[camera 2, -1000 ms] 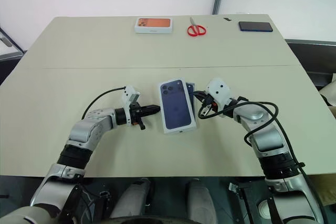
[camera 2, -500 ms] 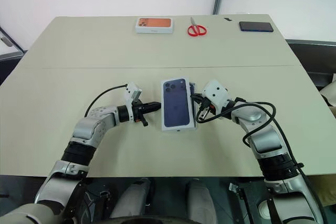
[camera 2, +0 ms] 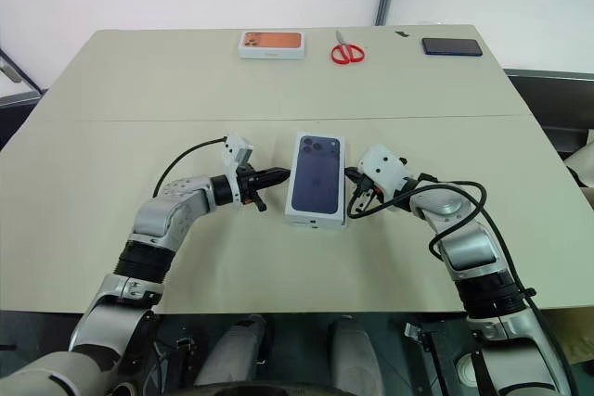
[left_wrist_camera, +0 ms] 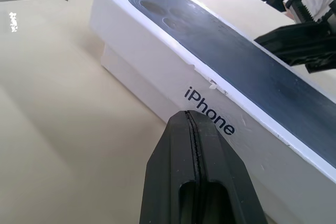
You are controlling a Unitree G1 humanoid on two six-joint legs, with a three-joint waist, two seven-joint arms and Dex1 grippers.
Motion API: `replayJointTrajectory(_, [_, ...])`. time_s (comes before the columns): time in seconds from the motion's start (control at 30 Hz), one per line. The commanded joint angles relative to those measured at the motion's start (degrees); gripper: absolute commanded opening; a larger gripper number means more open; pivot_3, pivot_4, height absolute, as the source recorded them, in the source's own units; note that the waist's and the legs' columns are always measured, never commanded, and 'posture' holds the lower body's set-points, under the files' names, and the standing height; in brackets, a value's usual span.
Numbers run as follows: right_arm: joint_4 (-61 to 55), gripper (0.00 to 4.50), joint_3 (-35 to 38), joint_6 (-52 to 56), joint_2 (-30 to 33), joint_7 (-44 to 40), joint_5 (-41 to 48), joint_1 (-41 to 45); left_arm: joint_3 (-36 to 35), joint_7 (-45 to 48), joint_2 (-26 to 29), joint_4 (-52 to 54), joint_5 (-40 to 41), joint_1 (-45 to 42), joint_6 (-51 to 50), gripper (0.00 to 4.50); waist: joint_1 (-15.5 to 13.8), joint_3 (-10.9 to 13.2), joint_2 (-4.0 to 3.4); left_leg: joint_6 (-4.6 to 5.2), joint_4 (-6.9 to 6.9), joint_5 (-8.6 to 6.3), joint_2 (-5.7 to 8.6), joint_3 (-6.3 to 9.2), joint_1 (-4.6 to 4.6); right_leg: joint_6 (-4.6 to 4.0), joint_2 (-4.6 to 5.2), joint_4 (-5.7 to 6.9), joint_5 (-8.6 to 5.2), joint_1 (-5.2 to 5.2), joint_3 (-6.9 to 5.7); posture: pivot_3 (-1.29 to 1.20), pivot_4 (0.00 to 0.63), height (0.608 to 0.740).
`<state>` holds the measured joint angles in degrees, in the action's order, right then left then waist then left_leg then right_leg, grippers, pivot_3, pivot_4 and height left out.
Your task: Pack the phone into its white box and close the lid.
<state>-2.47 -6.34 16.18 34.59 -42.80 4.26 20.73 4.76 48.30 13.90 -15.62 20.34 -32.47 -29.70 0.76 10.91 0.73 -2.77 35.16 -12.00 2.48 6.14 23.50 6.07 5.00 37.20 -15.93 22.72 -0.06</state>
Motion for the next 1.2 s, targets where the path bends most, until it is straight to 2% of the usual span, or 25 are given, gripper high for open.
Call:
replayJointTrajectory(0.03, [-1.39, 0.05, 0.79, -1.37, -0.21, -0.08, 0.31, 0.34, 1.03, 1.24, -1.08, 0.85, 0.2, -1.04, 1.05, 0.0, -0.01, 0.0, 0.0, 0.0, 0.0, 0.0, 0.0, 0.0, 0.0, 0.0, 0.0, 0.0, 0.0, 0.0, 0.0, 0.0, 0.15, 0.74])
replayJointTrajectory(0.83, [-2.69, 0.05, 0.67, -1.23, 0.92, -1.49, -1.55, -2.09, 1.34, 1.23, -1.18, 1.13, -0.86, 0.42, 2.17, 0.0, -0.04, 0.0, 0.0, -0.01, 0.03, 0.0, 0.02, -0.02, 0.0, 0.0, 0.01, 0.02, 0.0, -0.01, 0.01, 0.0, 0.15, 0.74])
replayJointTrajectory(1.2, [0.78, 0.05, 2.99, -0.83, 1.87, 2.08, -4.1, 0.98, -1.94, -0.14, 2.73, 3.34, -0.1, 0.78, 2.22, 0.0, 0.04, 0.0, 0.0, -0.02, 0.03, 0.01, 0.01, -0.02, -0.01, 0.0, 0.01, 0.05, 0.0, 0.0, 0.01, 0.0, 0.15, 0.74])
